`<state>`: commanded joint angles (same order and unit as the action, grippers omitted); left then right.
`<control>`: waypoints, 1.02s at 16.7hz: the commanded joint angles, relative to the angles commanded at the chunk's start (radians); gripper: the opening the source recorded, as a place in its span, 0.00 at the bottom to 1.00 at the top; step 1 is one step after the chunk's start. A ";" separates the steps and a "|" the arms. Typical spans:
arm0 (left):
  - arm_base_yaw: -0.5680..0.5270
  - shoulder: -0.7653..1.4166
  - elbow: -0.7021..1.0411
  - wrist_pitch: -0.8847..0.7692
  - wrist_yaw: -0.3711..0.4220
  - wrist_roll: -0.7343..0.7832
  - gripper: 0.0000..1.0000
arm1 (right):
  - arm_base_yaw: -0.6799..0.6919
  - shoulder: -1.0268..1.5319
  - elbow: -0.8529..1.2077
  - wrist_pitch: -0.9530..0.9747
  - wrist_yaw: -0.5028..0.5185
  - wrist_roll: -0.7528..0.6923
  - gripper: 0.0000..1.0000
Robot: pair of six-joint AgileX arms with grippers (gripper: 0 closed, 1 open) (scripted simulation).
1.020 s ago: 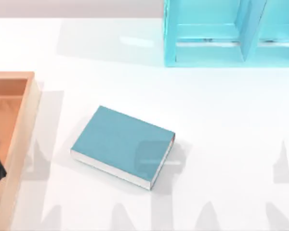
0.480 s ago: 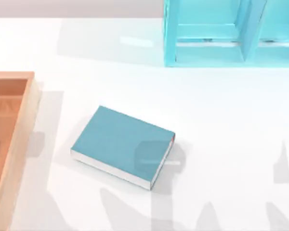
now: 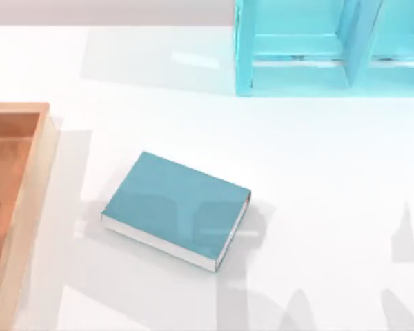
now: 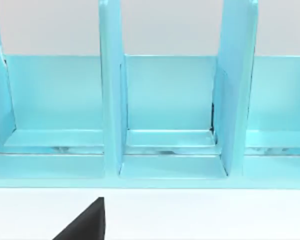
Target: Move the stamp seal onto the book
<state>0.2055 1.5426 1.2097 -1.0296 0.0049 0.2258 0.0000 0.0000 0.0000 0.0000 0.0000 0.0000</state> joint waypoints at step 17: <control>0.061 0.331 0.301 -0.175 0.001 0.064 1.00 | 0.000 0.000 0.000 0.000 0.000 0.000 1.00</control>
<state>0.2663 1.8736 1.5103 -1.2045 0.0057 0.2899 0.0000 0.0000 0.0000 0.0000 0.0000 0.0000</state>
